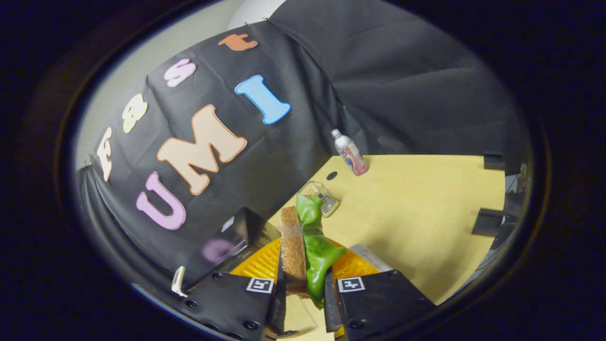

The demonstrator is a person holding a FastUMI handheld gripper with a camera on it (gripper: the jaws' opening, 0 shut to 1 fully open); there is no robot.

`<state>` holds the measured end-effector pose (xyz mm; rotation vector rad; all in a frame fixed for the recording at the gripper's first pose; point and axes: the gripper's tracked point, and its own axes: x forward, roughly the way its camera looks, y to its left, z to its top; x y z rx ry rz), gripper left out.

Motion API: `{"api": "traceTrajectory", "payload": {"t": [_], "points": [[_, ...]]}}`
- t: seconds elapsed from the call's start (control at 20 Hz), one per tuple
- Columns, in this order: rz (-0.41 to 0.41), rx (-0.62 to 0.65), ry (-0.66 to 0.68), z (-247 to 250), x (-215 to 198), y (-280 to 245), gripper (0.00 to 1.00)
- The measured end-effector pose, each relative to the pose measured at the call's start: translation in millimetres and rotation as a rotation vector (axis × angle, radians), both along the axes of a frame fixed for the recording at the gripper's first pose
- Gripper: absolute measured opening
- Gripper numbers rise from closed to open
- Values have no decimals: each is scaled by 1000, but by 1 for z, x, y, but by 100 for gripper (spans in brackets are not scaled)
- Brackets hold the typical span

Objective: Open the toaster oven, put the food inside, and close the toaster oven door.

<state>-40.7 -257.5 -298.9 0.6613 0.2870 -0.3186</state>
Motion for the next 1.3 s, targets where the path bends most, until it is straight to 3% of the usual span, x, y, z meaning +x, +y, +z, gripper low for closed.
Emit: {"api": "traceTrajectory", "payload": {"t": [0.6,0.9,1.3], "points": [[140,227,18,-41,-26,144,34],[196,332,10,-65,9,206,34],[201,439,44,-105,66,247,33]]}}
